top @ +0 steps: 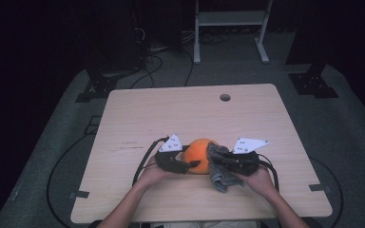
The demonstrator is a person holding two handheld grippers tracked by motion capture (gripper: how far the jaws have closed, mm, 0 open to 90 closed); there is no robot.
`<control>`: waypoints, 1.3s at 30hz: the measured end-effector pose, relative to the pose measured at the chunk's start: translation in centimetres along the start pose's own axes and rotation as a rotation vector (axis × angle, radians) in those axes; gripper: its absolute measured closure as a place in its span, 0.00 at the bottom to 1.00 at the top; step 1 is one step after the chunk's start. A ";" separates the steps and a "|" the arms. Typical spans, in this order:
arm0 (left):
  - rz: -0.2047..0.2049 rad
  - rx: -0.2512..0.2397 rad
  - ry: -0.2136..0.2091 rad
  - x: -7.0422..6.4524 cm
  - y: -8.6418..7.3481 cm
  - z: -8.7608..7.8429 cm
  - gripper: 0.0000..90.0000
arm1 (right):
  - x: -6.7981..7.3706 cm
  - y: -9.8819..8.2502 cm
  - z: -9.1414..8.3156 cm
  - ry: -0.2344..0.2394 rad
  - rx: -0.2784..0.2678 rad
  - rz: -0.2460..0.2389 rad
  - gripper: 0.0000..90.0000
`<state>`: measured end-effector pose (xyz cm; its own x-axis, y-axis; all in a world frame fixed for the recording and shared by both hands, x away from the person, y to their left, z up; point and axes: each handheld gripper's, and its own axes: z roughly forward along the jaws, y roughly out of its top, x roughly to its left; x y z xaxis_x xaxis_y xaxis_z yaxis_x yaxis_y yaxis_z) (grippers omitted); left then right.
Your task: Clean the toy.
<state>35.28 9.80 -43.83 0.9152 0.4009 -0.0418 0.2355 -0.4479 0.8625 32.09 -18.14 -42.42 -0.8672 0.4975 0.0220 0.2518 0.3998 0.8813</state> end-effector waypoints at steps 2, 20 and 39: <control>-0.007 -0.002 -0.001 0.0 -0.4 -0.2 0.34 | -0.5 -0.7 -0.3 -0.031 0.035 -0.015 0.88; -0.116 -0.041 -0.096 0.6 -0.6 -0.7 0.16 | -0.7 -0.7 -0.4 0.050 0.014 0.046 0.88; 0.054 0.005 -0.056 -1.0 -1.2 0.2 0.31 | 0.8 -0.2 -0.5 0.059 0.028 -0.046 0.88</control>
<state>34.11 9.79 -44.93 0.9436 0.3304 -0.0236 0.1868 -0.4721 0.8615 31.14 -18.20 -42.31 -0.9015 0.4327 0.0106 0.2229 0.4431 0.8683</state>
